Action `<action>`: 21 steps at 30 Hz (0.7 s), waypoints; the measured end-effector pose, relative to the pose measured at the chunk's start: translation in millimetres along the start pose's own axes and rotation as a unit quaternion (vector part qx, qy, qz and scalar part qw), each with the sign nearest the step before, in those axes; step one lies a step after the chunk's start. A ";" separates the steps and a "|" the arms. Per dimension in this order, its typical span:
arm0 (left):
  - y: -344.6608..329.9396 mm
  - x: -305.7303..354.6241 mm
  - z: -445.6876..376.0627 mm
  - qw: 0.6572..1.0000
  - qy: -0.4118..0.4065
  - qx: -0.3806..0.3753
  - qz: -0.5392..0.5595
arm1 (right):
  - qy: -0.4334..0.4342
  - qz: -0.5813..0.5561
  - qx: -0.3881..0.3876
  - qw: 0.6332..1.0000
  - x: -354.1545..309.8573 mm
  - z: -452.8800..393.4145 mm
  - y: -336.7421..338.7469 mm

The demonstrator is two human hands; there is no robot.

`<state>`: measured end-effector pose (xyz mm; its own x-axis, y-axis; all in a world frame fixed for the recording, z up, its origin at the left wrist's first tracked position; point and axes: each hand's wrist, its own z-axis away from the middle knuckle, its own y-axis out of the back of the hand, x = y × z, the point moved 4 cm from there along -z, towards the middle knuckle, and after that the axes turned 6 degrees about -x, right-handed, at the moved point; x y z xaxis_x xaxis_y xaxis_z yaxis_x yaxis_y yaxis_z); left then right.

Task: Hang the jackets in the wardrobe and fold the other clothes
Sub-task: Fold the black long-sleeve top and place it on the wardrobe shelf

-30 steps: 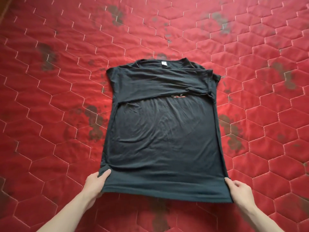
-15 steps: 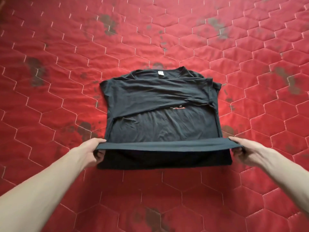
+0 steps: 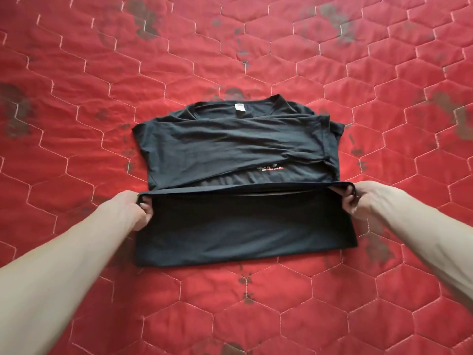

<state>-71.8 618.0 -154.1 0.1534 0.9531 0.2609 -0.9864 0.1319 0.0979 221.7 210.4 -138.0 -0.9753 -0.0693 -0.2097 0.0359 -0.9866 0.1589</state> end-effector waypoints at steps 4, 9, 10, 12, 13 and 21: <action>-10.1 7.8 -8.1 0.997 -0.077 0.000 0.030 | 0.049 -0.082 -0.015 0.995 -11.2 -0.4 -8.4; -5.8 7.2 -3.3 0.974 -0.197 0.044 0.105 | 0.175 -0.154 -0.001 0.973 -4.4 6.7 -15.4; -3.5 6.7 -0.8 0.966 -0.231 0.060 0.094 | 0.203 -0.142 0.020 0.969 0.3 8.0 -15.6; 0.3 2.0 6.7 0.941 -0.324 0.094 -0.032 | 0.276 -0.068 0.060 0.957 10.1 13.1 -19.5; 2.1 -0.9 10.7 0.903 -0.385 0.118 -0.149 | 0.339 0.012 0.092 0.936 13.5 14.9 -20.5; -59.4 -35.1 27.8 0.323 -0.644 0.027 -0.693 | 0.623 0.685 0.094 0.367 8.9 27.0 -59.7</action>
<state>-16.9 569.1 -142.4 0.3769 -0.9196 0.1106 0.0793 0.1511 0.9853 204.9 272.6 -123.4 0.7893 -0.6102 -0.0677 0.1756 0.1188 0.9773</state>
